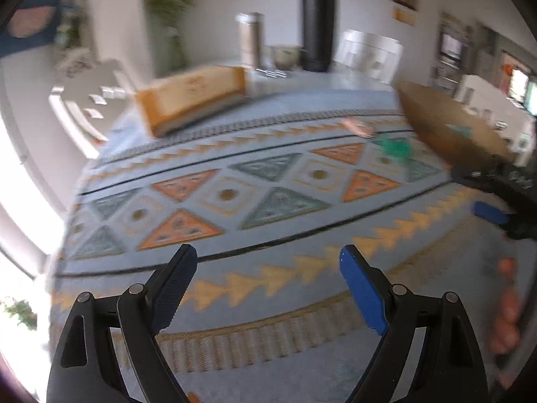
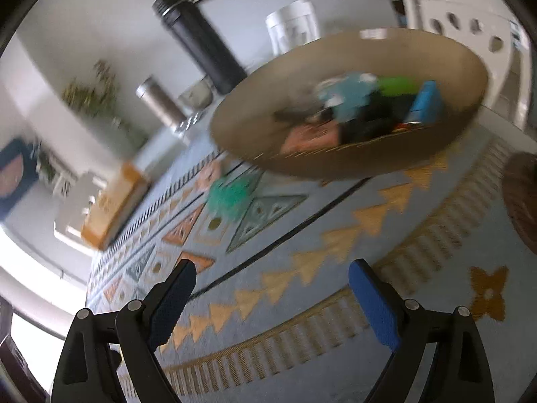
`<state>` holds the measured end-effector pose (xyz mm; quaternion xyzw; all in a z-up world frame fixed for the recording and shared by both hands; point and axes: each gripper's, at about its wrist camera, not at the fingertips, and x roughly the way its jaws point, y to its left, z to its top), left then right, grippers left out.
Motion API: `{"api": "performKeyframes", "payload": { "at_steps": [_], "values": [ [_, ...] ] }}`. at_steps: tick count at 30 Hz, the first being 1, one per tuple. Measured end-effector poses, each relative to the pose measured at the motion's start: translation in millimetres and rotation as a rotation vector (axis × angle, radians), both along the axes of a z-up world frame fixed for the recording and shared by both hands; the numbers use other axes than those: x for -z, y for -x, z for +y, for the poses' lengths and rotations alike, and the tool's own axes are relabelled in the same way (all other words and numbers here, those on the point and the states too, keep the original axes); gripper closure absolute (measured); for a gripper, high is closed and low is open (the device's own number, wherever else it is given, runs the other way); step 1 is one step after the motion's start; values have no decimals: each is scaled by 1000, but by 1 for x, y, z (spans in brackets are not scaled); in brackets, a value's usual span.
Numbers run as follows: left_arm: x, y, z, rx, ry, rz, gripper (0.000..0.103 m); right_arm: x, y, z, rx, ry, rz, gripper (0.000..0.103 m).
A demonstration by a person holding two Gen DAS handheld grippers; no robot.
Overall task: Organize rigid objects
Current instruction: 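Withdraw both tools from the bowl and hold them open over the table, then grasp the pink round case with the left tool while the right tool grasps the green toy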
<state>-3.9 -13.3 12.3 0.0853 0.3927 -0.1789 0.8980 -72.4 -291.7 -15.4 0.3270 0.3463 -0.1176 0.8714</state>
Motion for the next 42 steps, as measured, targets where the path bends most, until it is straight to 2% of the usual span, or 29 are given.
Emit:
{"api": "performKeyframes", "payload": {
  "at_steps": [3, 6, 7, 11, 13, 18, 20, 24, 25, 26, 28, 30, 31, 34, 35, 39, 42],
  "values": [
    [-19, -22, -18, 129, -7, 3, 17, 1, -7, 1, -7, -13, 30, 11],
    [-34, -60, -47, 182, -42, -53, 17, -6, -27, 5, -47, -48, 49, 16],
    [-34, -72, -55, 197, -33, -37, 17, -10, -37, 7, -70, -40, 52, 16],
    [-25, -141, -92, 242, 116, 107, 20, -15, -73, 24, -148, 49, 82, 26],
    [-11, -165, -115, 254, 125, 158, 21, -7, -89, 29, -168, 69, 113, 28],
    [21, -190, -156, 305, 109, 250, 27, -2, -106, 32, -142, 164, 123, 28],
    [29, -190, -168, 337, 92, 263, 33, 1, -111, 29, -134, 188, 134, 29],
    [34, -185, -186, 368, 0, 192, 42, 1, -119, 28, -123, 228, 148, 36],
    [35, -184, -189, 368, -19, 171, 55, 1, -122, 28, -116, 229, 148, 37],
    [35, -184, -191, 368, -30, 160, 56, 1, -125, 29, -113, 233, 151, 38],
    [34, -185, -187, 369, -21, 152, 56, 1, -129, 29, -104, 250, 162, 44],
    [34, -184, -182, 370, -7, 147, 57, 0, -131, 29, -106, 253, 161, 57],
    [32, -184, -177, 361, 3, 148, 61, 0, -134, 30, -124, 248, 155, 57],
    [21, -185, -154, 337, 85, 174, 87, 0, -134, 31, -144, 235, 135, 57],
    [17, -185, -148, 330, 96, 186, 90, -1, -130, 33, -155, 228, 124, 57],
    [11, -163, -111, 309, 45, 170, 91, -11, -109, 45, -202, 256, 70, 57],
    [14, -149, -81, 319, 68, 216, 91, -14, -87, 53, -237, 215, 53, 57]
  ]
}}
